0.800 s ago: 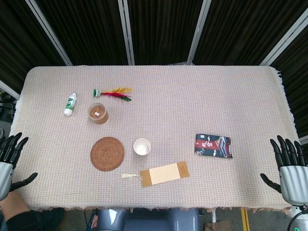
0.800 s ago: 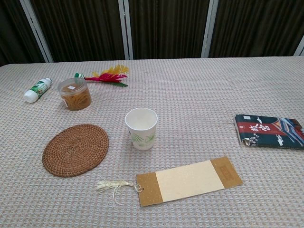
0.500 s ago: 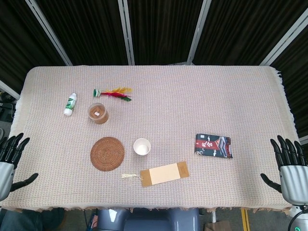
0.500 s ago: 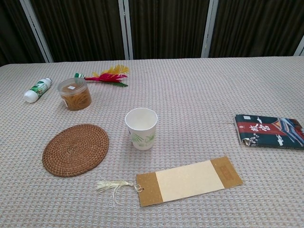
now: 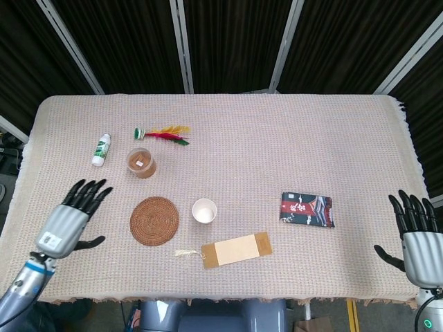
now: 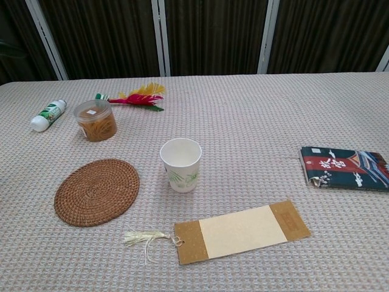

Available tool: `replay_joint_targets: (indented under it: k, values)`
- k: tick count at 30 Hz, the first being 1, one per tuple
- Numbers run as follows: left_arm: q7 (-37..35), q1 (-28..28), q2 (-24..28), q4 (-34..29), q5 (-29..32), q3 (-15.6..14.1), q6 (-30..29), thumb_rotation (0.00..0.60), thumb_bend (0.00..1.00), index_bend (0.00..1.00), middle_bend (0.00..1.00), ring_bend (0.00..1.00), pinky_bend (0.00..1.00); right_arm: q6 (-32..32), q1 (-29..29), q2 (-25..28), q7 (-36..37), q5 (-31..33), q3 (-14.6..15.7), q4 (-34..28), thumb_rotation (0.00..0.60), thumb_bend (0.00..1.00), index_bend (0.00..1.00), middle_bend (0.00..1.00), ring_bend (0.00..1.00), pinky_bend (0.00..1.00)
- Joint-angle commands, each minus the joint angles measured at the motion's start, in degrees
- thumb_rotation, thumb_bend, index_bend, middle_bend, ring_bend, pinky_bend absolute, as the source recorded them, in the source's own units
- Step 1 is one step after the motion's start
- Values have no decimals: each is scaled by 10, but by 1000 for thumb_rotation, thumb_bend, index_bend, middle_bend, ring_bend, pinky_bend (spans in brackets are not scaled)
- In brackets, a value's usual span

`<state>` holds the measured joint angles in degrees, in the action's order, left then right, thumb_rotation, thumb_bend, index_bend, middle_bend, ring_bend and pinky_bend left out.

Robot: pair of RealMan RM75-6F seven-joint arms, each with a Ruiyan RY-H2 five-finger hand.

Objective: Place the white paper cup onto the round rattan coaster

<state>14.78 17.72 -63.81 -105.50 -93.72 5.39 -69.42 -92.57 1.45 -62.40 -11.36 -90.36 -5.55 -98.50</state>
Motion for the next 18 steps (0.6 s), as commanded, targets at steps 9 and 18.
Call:
replay_joint_targets:
  k: [9, 18]
  values:
    - [236, 224, -202, 36, 189, 107, 208, 600, 0, 40, 0, 0, 107, 31, 14, 0, 6, 55, -23, 15, 600, 0, 0, 0, 0, 0]
    - [350, 314, -304, 134, 297, 96, 250, 600, 0, 58, 1, 27, 162, 43, 20, 0, 10, 92, -37, 25, 600, 0, 0, 0, 0, 0]
